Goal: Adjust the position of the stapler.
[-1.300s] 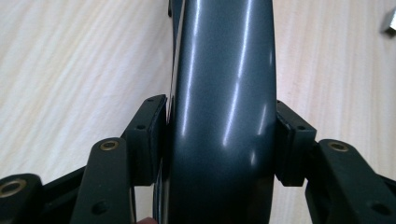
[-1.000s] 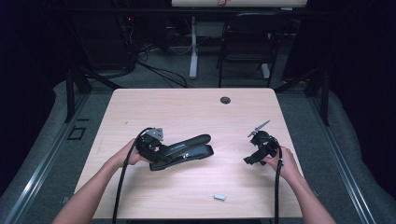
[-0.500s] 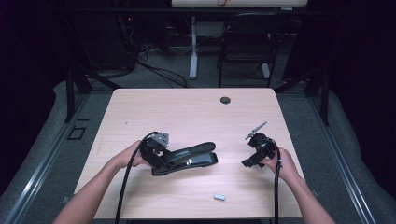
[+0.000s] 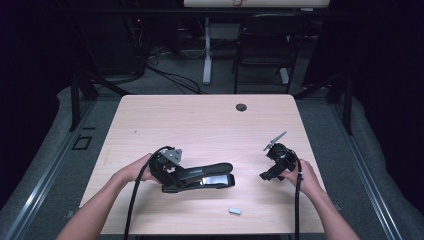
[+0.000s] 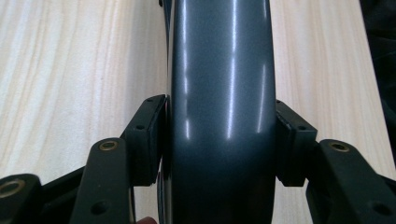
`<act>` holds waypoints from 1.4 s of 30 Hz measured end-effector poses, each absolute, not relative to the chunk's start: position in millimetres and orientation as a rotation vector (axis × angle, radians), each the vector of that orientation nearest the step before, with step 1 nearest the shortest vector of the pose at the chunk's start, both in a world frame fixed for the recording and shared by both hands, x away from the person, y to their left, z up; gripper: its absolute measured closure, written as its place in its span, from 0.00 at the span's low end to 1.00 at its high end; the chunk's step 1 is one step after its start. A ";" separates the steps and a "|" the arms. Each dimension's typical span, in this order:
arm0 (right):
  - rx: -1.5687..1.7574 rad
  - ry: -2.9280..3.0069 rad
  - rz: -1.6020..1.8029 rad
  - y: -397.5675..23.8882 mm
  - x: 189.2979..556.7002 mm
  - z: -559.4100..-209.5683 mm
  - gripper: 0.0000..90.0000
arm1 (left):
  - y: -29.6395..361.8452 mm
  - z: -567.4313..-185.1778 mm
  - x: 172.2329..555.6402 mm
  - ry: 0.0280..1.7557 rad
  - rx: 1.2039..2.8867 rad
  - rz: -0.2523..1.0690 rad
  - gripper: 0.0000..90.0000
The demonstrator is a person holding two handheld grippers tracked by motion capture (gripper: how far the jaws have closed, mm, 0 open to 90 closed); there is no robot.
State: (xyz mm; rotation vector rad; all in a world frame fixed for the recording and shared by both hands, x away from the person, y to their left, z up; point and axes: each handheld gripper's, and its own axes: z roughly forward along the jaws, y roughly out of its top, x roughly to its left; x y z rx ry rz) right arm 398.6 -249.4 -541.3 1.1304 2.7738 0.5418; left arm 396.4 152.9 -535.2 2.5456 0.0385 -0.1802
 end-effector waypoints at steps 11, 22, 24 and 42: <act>1.110 2.780 0.550 -249.9 394.0 -539.6 0.08 | 162.8 -532.9 394.6 -0.040 2.578 -0.171 0.51; 1.096 2.774 0.554 -249.2 388.3 -538.4 0.08 | 179.1 -533.0 394.5 0.003 2.574 -0.156 0.51; 1.100 2.772 0.563 -249.3 388.4 -539.4 0.08 | 180.5 -532.8 394.3 0.006 2.579 -0.148 0.51; 1.102 2.712 0.616 -245.7 379.8 -532.3 0.07 | 194.1 -512.2 364.3 0.534 2.383 0.163 0.04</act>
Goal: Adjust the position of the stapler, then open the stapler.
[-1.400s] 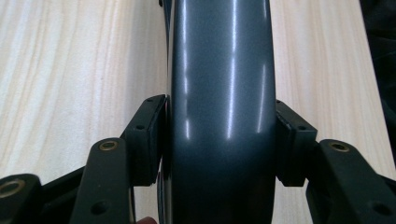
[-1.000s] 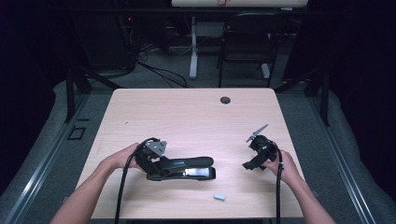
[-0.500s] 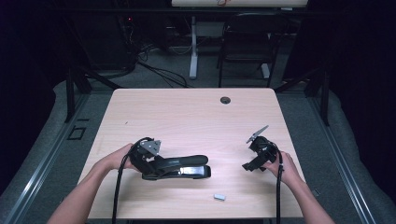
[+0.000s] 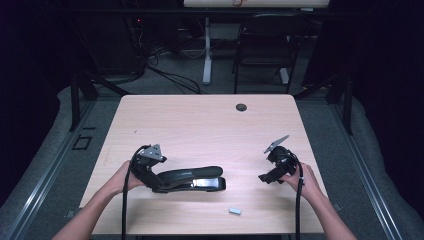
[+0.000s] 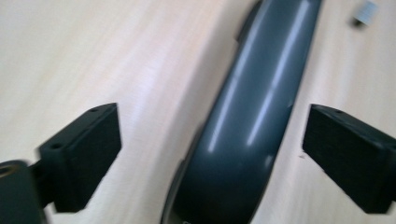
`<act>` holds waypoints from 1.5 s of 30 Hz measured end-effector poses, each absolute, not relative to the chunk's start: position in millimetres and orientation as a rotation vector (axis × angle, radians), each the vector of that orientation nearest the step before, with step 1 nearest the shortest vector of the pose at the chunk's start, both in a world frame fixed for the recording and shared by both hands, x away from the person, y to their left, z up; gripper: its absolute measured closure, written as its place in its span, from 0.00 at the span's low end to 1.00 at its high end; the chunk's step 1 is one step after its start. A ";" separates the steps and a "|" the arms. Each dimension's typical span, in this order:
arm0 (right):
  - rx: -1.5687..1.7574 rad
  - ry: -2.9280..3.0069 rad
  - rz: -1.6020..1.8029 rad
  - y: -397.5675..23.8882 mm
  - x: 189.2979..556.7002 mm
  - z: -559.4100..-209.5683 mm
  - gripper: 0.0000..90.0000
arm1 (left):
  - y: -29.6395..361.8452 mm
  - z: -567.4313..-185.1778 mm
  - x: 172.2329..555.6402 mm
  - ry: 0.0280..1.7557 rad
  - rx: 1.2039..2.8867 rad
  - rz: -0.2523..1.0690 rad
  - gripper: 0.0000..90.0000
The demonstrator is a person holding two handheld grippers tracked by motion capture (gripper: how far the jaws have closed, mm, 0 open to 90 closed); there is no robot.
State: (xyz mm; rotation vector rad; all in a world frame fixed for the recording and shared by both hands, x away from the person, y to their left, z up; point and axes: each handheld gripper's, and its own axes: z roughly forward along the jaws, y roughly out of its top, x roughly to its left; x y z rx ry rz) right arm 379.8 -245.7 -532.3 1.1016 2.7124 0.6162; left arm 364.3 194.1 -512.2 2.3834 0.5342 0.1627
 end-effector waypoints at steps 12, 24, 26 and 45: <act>1.046 2.713 0.616 -237.2 374.3 -529.5 0.07 | 157.8 -485.4 316.0 0.699 2.208 0.512 0.00; 1.033 2.720 0.702 -236.6 371.2 -529.2 0.07 | 154.7 -490.5 312.3 0.964 2.035 0.496 0.00; 1.017 2.722 0.703 -235.5 370.7 -528.8 0.06 | 152.1 -491.2 311.5 0.978 2.052 0.455 0.00; 0.890 2.722 0.781 -218.6 359.1 -519.2 0.31 | 120.6 -494.5 283.1 0.798 2.056 0.459 0.41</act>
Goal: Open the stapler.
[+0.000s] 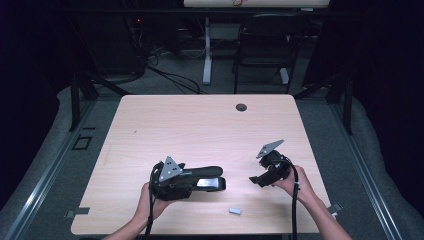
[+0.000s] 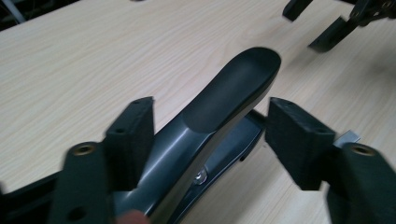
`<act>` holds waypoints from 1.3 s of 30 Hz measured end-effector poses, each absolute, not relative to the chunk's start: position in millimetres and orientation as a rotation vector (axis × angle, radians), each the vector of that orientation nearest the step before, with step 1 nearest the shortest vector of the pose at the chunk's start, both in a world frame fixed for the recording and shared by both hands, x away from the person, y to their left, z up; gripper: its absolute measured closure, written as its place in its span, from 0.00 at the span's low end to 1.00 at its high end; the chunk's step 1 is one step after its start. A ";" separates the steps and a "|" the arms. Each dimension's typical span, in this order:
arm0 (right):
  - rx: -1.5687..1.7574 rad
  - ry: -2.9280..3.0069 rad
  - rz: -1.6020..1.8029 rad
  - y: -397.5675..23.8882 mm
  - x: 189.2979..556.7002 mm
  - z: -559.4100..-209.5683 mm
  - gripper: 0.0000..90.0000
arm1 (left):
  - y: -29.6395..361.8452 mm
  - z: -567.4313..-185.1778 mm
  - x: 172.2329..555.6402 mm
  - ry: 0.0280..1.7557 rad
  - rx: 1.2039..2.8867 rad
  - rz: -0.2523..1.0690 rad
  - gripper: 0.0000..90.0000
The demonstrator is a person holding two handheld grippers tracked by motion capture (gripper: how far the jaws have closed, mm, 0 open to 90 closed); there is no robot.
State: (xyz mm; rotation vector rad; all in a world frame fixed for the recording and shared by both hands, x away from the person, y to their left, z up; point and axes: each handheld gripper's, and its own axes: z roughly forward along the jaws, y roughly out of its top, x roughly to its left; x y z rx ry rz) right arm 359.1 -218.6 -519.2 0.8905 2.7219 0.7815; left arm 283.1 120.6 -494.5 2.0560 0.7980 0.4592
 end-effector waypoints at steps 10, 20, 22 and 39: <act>0.796 2.729 0.823 -191.5 343.7 -515.3 0.77 | 100.4 -508.1 271.7 0.698 2.088 0.418 0.96; 0.755 2.743 0.945 -160.9 338.2 -520.6 0.96 | 96.3 -536.3 280.2 0.884 2.073 0.351 1.00; 0.702 2.760 0.965 -148.4 336.0 -523.0 1.00 | 96.5 -539.3 281.8 0.907 2.068 0.349 1.00; 0.537 2.723 0.852 -106.9 328.1 -552.5 1.00 | 91.4 -556.2 277.1 0.975 1.978 0.452 1.00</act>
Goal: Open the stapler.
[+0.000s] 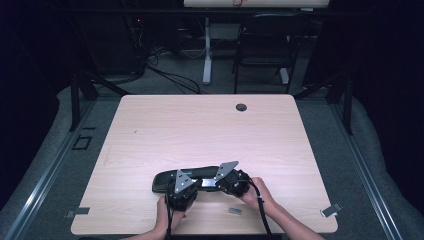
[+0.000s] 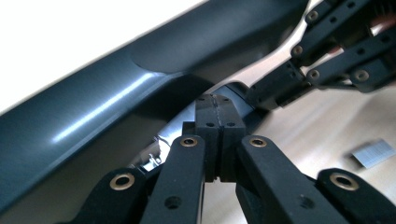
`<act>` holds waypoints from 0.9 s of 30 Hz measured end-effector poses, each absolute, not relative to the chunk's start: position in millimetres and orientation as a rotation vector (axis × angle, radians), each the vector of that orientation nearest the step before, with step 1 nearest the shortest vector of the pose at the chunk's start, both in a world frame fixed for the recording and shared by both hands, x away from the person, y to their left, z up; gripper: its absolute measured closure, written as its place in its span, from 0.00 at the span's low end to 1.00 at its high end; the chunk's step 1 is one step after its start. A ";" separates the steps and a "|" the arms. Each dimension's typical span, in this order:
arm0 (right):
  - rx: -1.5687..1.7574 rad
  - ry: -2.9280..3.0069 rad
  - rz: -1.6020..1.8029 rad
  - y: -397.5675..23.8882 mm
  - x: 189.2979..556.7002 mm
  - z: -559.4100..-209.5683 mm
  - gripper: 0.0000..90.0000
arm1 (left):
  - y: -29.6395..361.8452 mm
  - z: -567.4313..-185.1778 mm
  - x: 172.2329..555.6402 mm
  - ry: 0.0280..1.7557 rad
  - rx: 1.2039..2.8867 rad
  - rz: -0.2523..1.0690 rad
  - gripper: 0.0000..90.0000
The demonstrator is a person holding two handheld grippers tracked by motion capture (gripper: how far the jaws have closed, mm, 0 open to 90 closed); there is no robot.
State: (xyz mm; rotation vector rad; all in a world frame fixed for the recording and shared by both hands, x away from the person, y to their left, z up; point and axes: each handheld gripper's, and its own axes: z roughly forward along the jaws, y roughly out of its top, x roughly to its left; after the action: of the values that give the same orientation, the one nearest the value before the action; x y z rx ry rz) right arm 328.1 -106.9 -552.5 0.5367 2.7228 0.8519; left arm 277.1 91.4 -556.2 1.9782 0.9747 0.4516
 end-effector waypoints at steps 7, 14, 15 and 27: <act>0.536 2.724 0.868 -107.8 330.1 -553.5 1.00 | 91.3 -564.1 281.4 1.024 1.946 0.444 1.00; 0.555 2.666 0.908 -110.5 324.6 -557.4 1.00 | 90.0 -568.9 283.0 1.026 1.934 0.484 1.00; 0.555 2.666 0.908 -110.5 324.6 -557.4 1.00 | 89.5 -568.8 282.8 1.019 1.935 0.490 1.00; 0.527 2.640 0.909 -111.3 322.8 -558.8 0.97 | 88.6 -571.6 286.0 1.012 1.895 0.443 1.00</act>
State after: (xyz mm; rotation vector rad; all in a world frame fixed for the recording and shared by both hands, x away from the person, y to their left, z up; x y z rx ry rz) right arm 322.8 -111.3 -558.8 0.5269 2.6395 0.9094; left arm 286.0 88.6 -571.6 1.8953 1.0117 0.4430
